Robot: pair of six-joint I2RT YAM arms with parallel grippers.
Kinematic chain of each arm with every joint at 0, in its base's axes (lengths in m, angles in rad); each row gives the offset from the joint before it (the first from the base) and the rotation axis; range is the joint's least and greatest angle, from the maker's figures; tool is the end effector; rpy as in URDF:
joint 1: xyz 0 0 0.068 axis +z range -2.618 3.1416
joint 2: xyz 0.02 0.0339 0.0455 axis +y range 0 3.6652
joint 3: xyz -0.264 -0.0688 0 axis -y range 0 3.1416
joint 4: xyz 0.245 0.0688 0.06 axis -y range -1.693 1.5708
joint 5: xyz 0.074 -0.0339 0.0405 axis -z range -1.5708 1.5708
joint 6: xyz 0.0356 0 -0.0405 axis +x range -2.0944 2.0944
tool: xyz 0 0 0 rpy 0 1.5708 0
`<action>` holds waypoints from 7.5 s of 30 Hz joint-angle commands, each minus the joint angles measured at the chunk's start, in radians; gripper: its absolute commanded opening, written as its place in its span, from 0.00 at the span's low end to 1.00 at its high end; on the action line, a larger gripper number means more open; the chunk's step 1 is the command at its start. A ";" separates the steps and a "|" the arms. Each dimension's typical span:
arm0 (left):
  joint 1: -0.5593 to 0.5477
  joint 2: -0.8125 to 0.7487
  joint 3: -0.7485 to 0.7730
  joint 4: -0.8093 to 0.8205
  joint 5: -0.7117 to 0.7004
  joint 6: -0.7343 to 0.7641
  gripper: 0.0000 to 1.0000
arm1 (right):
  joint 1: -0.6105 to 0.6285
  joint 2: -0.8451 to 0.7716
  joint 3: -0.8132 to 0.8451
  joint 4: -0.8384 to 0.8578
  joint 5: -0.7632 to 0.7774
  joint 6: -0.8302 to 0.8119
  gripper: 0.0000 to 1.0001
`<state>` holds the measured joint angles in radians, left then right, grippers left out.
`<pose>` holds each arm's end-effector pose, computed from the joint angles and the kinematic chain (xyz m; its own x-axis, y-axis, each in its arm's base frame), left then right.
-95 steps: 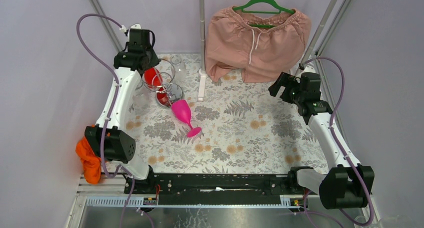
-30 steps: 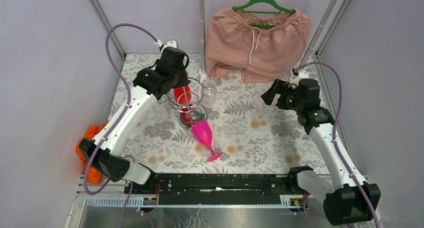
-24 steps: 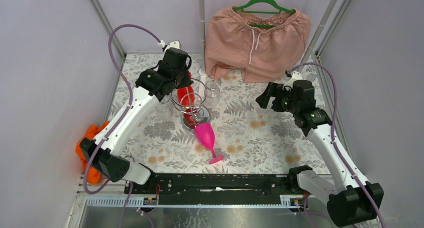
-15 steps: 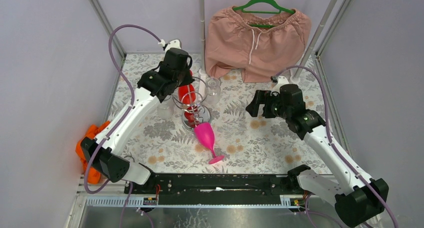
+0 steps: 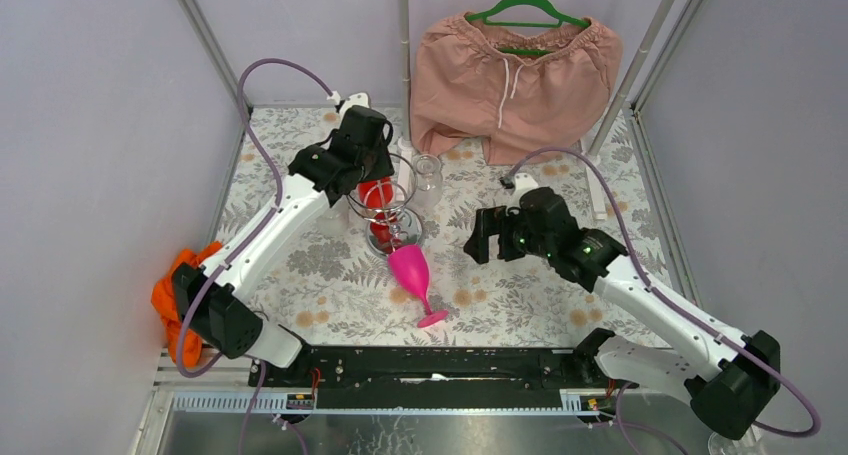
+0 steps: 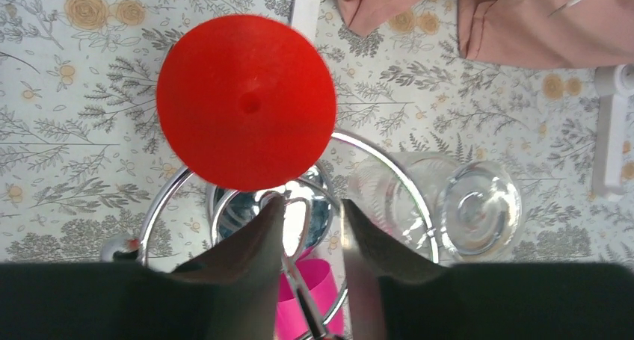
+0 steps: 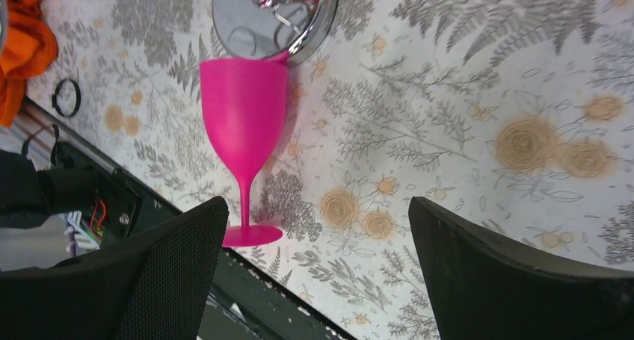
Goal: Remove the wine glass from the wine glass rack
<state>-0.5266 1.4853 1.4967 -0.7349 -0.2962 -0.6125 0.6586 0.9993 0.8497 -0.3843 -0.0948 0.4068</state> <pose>0.2842 -0.1532 0.3678 -0.6359 -0.2664 -0.7243 -0.0905 0.9578 -0.2728 0.1740 0.1389 0.3027 -0.6362 0.0057 -0.7715 -0.4595 0.8005 0.3848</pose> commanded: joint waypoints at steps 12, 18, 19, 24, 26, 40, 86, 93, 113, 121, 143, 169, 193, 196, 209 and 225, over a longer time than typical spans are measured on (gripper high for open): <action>-0.009 -0.147 0.001 -0.108 -0.116 0.025 0.53 | 0.342 0.241 0.096 0.010 0.232 0.043 1.00; -0.008 -0.250 0.025 -0.162 -0.225 -0.003 0.54 | 0.419 0.350 0.157 -0.001 0.265 0.047 1.00; -0.009 -0.273 0.022 -0.163 -0.227 -0.010 0.53 | 0.432 0.370 0.170 -0.006 0.271 0.049 1.00; -0.009 -0.381 0.013 -0.162 -0.234 -0.016 0.53 | 0.481 0.489 0.210 0.007 0.275 0.064 1.00; -0.009 -0.413 0.010 -0.164 -0.239 -0.011 0.53 | 0.490 0.536 0.217 0.019 0.275 0.074 1.00; -0.008 -0.460 -0.059 -0.140 -0.224 0.006 0.55 | 0.514 0.743 0.289 0.035 0.279 0.091 0.96; -0.009 -0.541 -0.082 -0.021 0.156 0.015 0.55 | 0.737 0.328 0.100 -0.195 0.681 0.353 0.00; -0.008 -0.530 -0.018 0.006 0.438 0.014 0.56 | 0.951 0.227 0.194 -0.304 0.939 0.353 0.00; -0.008 -0.550 -0.134 0.103 0.850 -0.006 0.61 | 1.122 0.192 0.204 -0.064 1.574 -0.042 0.00; -0.009 -0.455 -0.154 0.179 0.980 -0.012 0.62 | 1.122 0.029 -0.008 0.553 1.434 -0.592 0.00; -0.011 -0.426 -0.105 0.091 1.125 -0.031 0.57 | 1.109 0.006 -0.032 0.667 1.385 -0.778 0.00; -0.013 -0.366 0.020 -0.081 0.986 0.067 0.57 | 1.110 0.011 -0.007 0.594 1.395 -0.729 0.00; -0.085 -0.444 -0.161 0.078 1.098 -0.021 0.47 | 0.989 0.102 0.019 0.701 1.250 -0.778 0.00; -0.099 -0.445 -0.147 0.080 1.091 -0.023 0.29 | 0.982 0.116 0.011 0.710 1.252 -0.768 0.00; -0.108 -0.429 -0.134 0.013 0.991 -0.013 0.00 | 0.975 0.084 0.029 0.694 1.294 -0.730 0.50; -0.114 -0.275 -0.020 -0.003 0.778 0.011 0.00 | 0.976 -0.280 0.170 0.262 1.307 -0.470 0.71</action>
<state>-0.6331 1.1782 1.4540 -0.7368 0.5011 -0.6132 1.6409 0.8413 0.9401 0.0132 1.2018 -0.2039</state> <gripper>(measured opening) 0.019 0.702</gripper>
